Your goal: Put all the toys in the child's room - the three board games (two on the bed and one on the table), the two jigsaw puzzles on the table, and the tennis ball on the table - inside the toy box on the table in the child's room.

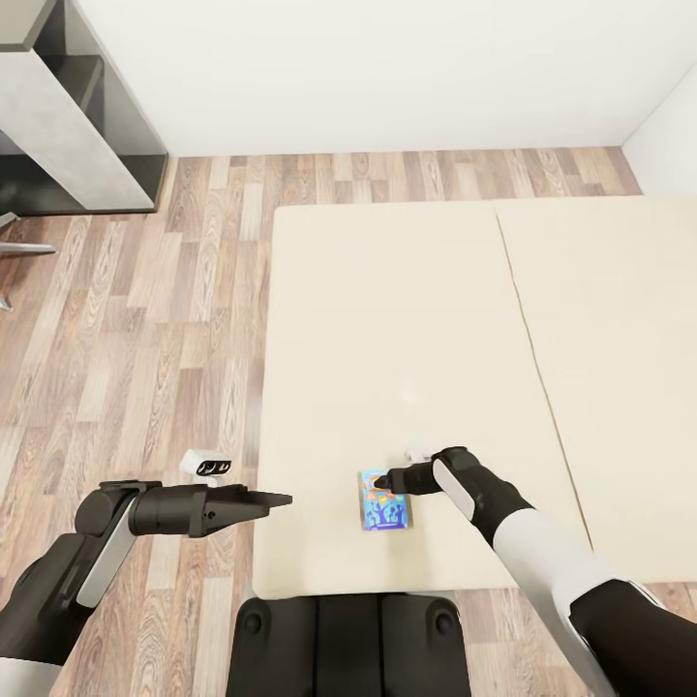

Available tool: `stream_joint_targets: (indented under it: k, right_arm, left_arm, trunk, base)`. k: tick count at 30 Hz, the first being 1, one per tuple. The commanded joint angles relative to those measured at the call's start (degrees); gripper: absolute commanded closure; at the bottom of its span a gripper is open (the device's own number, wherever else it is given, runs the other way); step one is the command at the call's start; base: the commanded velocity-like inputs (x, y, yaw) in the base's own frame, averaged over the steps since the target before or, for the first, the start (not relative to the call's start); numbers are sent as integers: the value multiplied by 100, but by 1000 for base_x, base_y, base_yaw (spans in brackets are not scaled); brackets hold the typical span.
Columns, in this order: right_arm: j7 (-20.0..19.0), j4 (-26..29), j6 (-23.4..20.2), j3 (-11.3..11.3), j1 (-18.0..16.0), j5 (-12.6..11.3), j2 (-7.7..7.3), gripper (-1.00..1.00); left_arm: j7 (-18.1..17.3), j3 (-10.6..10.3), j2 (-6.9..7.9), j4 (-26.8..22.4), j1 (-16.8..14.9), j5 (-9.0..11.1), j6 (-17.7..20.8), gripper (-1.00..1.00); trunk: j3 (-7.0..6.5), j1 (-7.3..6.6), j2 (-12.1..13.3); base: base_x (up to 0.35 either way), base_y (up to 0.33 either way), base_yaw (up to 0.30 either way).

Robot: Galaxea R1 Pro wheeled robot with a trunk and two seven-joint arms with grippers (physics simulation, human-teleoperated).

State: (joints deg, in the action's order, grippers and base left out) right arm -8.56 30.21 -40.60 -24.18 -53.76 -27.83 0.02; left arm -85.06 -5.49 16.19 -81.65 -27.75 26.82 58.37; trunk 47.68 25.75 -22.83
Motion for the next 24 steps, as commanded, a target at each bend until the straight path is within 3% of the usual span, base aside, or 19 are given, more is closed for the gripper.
stream_joint_targets:
  k: [1, 20, 24]
  right_arm:
    - [-32, 3, -18, -8, -3, 41, 5, -100]
    - [-25, 11, 7, -32, -3, 41, 7, -100]
    - [-23, 12, 57, -14, 32, 41, 67, -100]
  left_arm:
    - [-11, -11, 6, 0, -3, 16, 60, -100]
    - [-11, -8, 0, 0, -3, 16, 60, -100]
    - [-2, 17, -45, 9, -4, 7, 42, -100]
  trunk:
    - [14, 3, -9]
    - [100, 3, -9]
    - [100, 3, -9]
  base:
    - [0, 0, 0]
    - [0, 0, 0]
    - [0, 0, 0]
